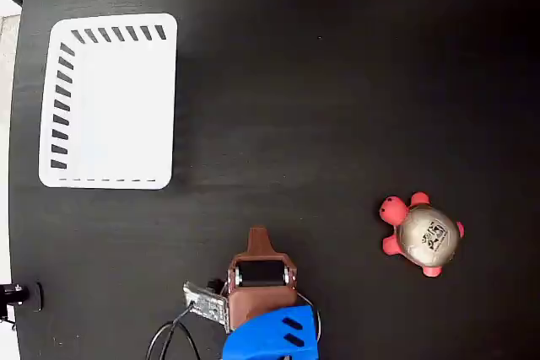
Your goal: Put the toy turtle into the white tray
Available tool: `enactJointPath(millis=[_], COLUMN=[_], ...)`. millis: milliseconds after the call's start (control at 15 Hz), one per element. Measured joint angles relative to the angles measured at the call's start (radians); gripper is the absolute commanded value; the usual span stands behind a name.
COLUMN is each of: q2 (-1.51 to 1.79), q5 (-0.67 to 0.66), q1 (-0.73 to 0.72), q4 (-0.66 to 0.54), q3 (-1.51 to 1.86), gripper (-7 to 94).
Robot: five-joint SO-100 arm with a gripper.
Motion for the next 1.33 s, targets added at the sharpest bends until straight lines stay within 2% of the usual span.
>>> enactJointPath(millis=[1333], q2=[0.000], q5=[-0.029], q1=[-0.023], q4=[0.000], q3=[0.000], gripper=[0])
